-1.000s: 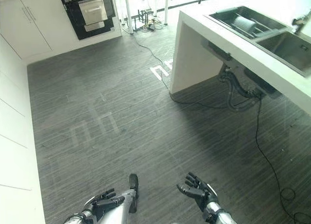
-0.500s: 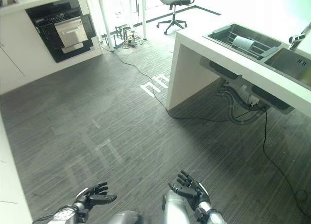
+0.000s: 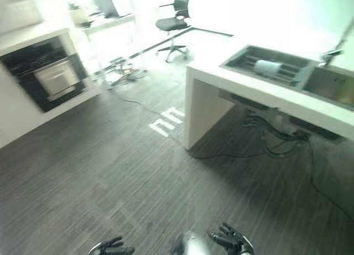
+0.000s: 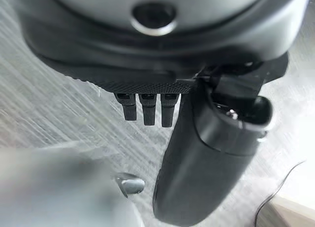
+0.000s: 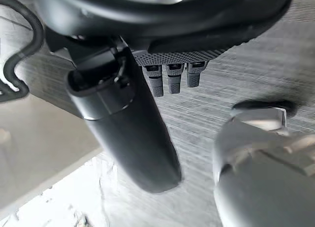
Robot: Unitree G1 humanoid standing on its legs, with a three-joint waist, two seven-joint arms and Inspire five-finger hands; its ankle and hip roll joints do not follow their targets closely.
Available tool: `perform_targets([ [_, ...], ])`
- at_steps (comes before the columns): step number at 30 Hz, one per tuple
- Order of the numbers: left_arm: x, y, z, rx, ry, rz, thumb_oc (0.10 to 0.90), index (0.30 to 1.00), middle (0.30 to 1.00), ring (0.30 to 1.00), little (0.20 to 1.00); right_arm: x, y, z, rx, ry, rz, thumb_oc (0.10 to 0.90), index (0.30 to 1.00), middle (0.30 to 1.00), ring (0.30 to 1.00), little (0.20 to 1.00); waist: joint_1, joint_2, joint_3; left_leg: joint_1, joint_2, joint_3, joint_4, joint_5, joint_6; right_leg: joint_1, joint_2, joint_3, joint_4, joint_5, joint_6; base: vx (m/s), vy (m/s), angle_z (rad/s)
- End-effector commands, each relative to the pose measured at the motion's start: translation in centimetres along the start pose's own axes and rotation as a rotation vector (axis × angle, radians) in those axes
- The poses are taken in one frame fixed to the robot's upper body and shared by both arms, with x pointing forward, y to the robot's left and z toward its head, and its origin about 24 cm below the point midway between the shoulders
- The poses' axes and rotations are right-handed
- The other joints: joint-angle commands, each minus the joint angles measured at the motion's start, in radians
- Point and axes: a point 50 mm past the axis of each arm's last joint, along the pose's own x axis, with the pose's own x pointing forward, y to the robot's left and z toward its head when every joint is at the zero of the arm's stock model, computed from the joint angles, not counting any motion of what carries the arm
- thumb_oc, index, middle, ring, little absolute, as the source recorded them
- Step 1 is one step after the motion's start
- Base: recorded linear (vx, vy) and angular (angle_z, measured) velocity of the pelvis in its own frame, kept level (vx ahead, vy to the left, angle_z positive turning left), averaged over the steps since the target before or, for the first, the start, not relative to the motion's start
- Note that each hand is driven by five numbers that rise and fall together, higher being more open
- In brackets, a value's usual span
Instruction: Place the dishes in the dishwasher.
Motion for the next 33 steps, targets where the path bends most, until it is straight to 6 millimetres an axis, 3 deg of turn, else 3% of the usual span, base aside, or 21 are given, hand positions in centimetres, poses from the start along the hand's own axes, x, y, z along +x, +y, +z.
perform_targets([
  [1,0.0,0.7,2.9,0.029,-0.105,0.003,0.8,0.9,0.9,0.9,0.9,-0.3,-1.0,1.7,0.006,-0.044,0.054,0.8,0.9,0.9,0.9,0.9,0.024,-0.005,0.061,-0.007,0.017,-0.052,-0.364,0.078,0.087,0.092,-0.101,0.097,-0.098,-0.01,0.284,0.18,0.014,-0.99],
  [3,-0.1,1.0,2.4,0.009,-0.096,0.018,0.8,0.9,0.9,0.9,0.9,-0.2,-0.9,1.7,-0.055,-0.02,0.055,0.8,0.9,0.9,0.9,0.9,0.028,-0.013,0.061,0.013,0.002,-0.043,-0.537,0.059,0.112,0.102,-0.09,0.138,-0.098,-0.024,0.295,0.21,0.097,-0.9],
  [5,-0.1,1.2,2.0,-0.034,-0.073,0.037,0.8,0.9,0.9,0.9,0.9,-0.2,-0.9,1.6,-0.058,-0.01,0.065,0.8,0.9,0.9,0.9,0.9,0.03,-0.013,0.053,0.019,-0.02,-0.099,-0.694,0.044,0.115,0.098,-0.067,0.194,-0.098,-0.038,0.31,0.23,0.154,-1.39],
  [7,-0.1,1.4,1.7,-0.053,-0.05,0.055,0.8,0.9,0.9,0.9,0.9,-0.2,-0.9,1.5,-0.058,-0.003,0.063,0.8,0.9,0.9,0.9,0.9,0.027,0.014,0.039,-0.061,-0.001,-0.204,-0.694,0.01,0.094,0.084,-0.022,0.231,-0.098,-0.05,0.317,0.2,0.161,-1.26],
  [9,-0.1,1.6,1.1,-0.068,-0.026,0.065,0.8,0.9,0.9,0.9,0.9,-0.4,-1.1,1.3,-0.057,-0.001,0.067,0.8,0.9,0.9,0.9,0.9,0.029,0.031,0.035,-0.127,0.014,-0.267,-0.694,0.036,0.066,0.093,0.001,0.269,-0.098,-0.068,0.327,0.31,0.256,-1.06],
  [10,-0.2,1.6,0.6,-0.094,-0.014,0.068,0.8,0.9,0.9,0.9,0.9,-0.6,-1.4,1.0,-0.071,0.001,0.061,0.8,0.9,0.9,0.9,0.9,0.03,0.039,0.039,-0.148,-0.002,-0.299,-0.694,0.046,0.069,0.106,0.003,0.295,-0.098,-0.074,0.33,0.41,0.376,-1.55],
  [19,-0.5,2.8,-0.5,-0.057,0.024,0.125,0.8,0.9,0.9,0.9,0.9,-0.6,-0.8,0.2,-0.013,-0.025,0.076,0.8,0.9,0.9,0.9,0.9,-0.013,0.049,0.019,-0.061,-0.031,-0.263,-0.694,-0.04,0.137,0.082,-0.037,0.301,-0.098,-0.038,0.351,0.17,0.164,-0.76],
  [22,-0.7,3.2,-1.2,-0.071,0.056,0.127,0.8,0.9,0.9,0.9,0.9,-0.5,-0.5,0.3,0.022,-0.042,0.079,0.8,0.9,0.9,0.9,0.9,-0.017,0.06,0.026,-0.036,-0.028,-0.23,-0.694,-0.061,0.163,0.087,-0.055,0.26,-0.098,-0.012,0.357,0.16,0.17,-0.43],
  [23,-0.7,3.3,-1.4,-0.048,0.073,0.13,0.8,0.9,0.9,0.9,0.9,-0.3,-0.2,0.3,0.042,-0.046,0.084,0.8,0.9,0.9,0.9,0.9,-0.028,0.074,0.036,-0.02,-0.018,-0.207,-0.694,-0.073,0.181,0.096,-0.042,0.224,-0.098,0.057,0.369,0.14,0.148,-0.81],
  [25,-0.7,3.2,-1.6,-0.07,0.087,0.141,0.8,0.9,0.9,0.9,0.9,-0.3,0.0,0.3,0.026,-0.04,0.098,0.8,0.9,0.9,0.9,0.9,-0.038,0.077,0.052,-0.007,-0.021,-0.193,-0.694,-0.087,0.192,0.032,-0.046,0.197,-0.01,0.1,0.383,0.08,0.091,-0.95],
  [29,-0.7,3.1,-1.9,-0.111,0.105,0.141,0.8,0.9,0.9,0.9,0.9,-0.2,0.1,0.0,0.017,-0.022,0.097,0.8,0.9,0.9,0.9,0.9,-0.038,0.065,0.068,0.014,-0.022,-0.157,-0.694,-0.105,0.176,-0.024,-0.108,0.151,-0.098,0.128,0.396,0.09,-0.103,-0.82],
  [30,-0.7,3.0,-1.8,-0.106,0.11,0.139,0.8,0.9,0.9,0.9,0.9,-0.3,-0.1,-0.2,0.019,-0.007,0.085,0.8,0.9,0.9,0.9,0.9,-0.04,0.044,0.073,0.029,-0.037,-0.157,-0.694,-0.122,0.167,-0.109,-0.171,0.191,-0.098,0.128,0.413,0.17,-0.292,-0.45],
  [33,-0.8,3.1,-2.2,-0.132,0.136,0.155,0.8,0.9,0.9,0.9,0.9,-0.3,0.0,-0.5,0.045,0.008,0.099,0.8,0.9,0.9,0.9,0.9,-0.042,0.033,0.068,0.046,-0.03,-0.152,-0.694,-0.145,0.16,-0.143,-0.19,0.22,-0.098,0.131,0.436,0.22,-0.334,-0.36],
])
